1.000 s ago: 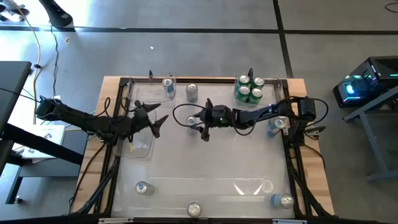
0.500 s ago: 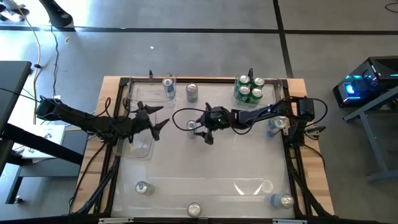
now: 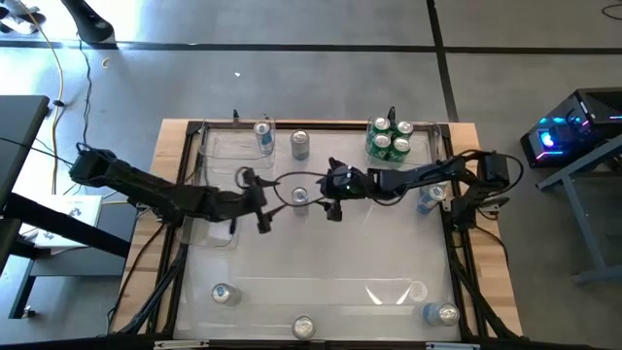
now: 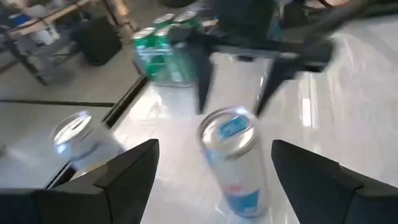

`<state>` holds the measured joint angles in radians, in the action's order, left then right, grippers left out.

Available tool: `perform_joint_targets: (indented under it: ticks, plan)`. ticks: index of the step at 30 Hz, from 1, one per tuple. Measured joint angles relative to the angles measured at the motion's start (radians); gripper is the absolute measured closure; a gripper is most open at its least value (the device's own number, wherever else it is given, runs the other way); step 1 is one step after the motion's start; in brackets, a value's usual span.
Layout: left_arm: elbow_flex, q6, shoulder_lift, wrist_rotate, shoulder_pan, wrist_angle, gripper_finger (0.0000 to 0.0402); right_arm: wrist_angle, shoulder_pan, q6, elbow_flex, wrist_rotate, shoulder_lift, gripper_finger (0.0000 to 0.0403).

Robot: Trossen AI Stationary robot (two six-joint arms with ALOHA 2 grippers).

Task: Sort soda cans
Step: Put the top left blue soda can into the top left transparent bin

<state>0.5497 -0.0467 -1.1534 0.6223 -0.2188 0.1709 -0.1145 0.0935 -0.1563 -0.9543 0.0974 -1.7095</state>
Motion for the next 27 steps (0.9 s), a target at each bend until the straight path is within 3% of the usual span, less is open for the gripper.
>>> perform_joint_targets:
  ticks: [7, 15, 21, 27]
  plan:
    - [0.136, 0.028, -0.181, 0.078, -0.012, -0.052, 0.0092, -0.045, 0.031, 0.062, 0.0, 0.133, -0.005, 0.0154]
    - [0.169, 0.084, -0.298, 0.107, -0.018, -0.041, 0.0092, -0.278, 0.033, 0.154, 0.0, -0.018, -0.076, 0.023]
    - [0.169, 0.075, -0.34, 0.157, -0.017, -0.049, 0.0092, -0.25, 0.029, 0.156, 0.0, -0.021, -0.1, 0.0263]
    - [0.169, 0.061, -0.33, 0.173, -0.018, -0.084, 0.0092, -0.212, 0.008, 0.148, 0.0, -0.022, -0.1, 0.0269]
